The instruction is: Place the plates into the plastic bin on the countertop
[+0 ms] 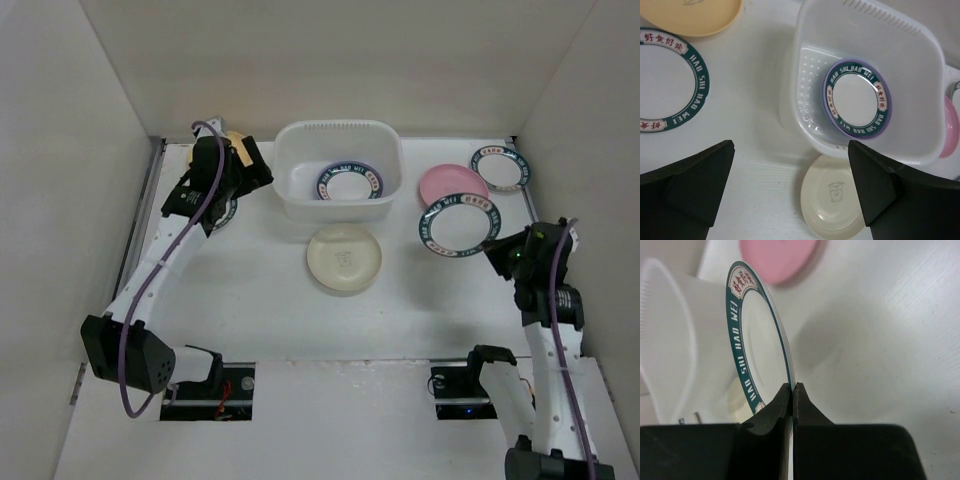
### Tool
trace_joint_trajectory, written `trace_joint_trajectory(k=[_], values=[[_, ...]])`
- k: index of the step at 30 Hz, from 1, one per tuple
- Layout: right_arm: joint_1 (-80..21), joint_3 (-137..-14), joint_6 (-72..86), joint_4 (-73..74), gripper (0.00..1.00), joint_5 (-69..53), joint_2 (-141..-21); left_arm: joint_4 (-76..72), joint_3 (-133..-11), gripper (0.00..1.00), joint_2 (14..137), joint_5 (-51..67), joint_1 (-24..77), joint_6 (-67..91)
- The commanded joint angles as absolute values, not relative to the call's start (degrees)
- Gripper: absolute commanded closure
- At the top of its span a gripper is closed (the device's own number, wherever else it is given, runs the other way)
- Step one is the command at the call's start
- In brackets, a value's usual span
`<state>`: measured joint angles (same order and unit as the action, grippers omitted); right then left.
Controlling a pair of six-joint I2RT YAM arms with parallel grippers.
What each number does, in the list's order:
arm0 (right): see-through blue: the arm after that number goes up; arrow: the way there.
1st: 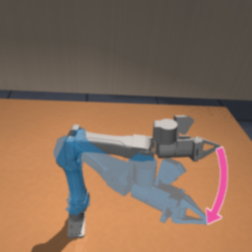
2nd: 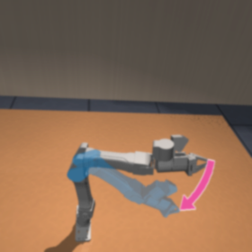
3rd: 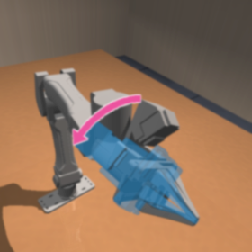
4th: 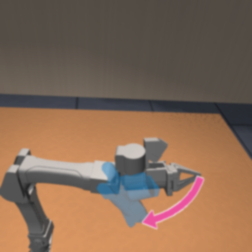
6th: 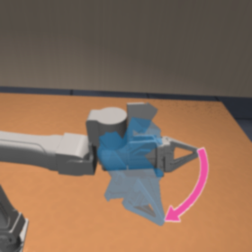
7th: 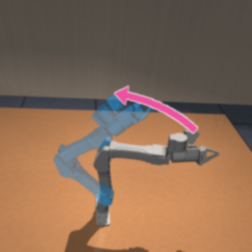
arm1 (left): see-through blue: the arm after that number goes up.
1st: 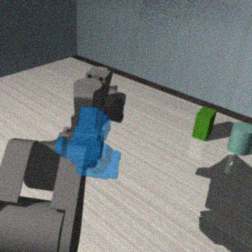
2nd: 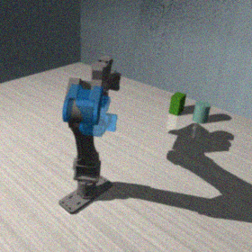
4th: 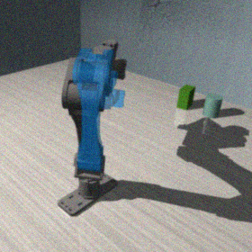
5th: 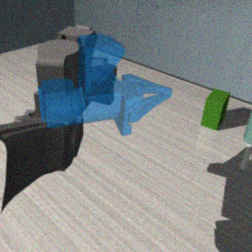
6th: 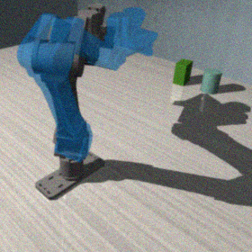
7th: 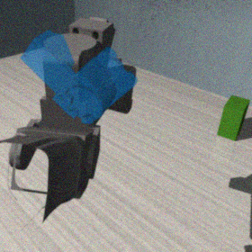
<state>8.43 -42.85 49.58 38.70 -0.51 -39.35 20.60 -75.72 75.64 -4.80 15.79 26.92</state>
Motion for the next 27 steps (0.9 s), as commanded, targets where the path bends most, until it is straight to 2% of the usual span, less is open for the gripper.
trace_joint_trajectory(k=[1, 6, 14, 20, 27], values=[[7.08, -52.89, 48.6, 45.17, 1.0, 3.87, -37.53, 22.67, -73.39, 0.0, 73.48, -8.17, 16.56, 27.77], [0.94, -63.61, 49.4, 39.57, 1.0, 3.95, -44.63, 23.38, -67.25, 0.0, 69.8, -8.0, 17.62, 30.14], [-13.13, -77.5, 44.83, 27.0, 1.0, 5.36, -68.7, 24.26, -57.23, 0.0, 62.33, -7.47, 21.04, 34.09], [-15.69, -88.05, 41.31, 19.78, 1.0, 5.62, -87.42, 23.29, -51.16, 0.0, 58.54, -6.59, 24.56, 37.79], [-16.83, -101.06, 39.29, 19.68, 1.0, 4.31, -105.71, 20.05, -45.8, 0.0, 57.57, -6.59, 27.2, 39.99]])
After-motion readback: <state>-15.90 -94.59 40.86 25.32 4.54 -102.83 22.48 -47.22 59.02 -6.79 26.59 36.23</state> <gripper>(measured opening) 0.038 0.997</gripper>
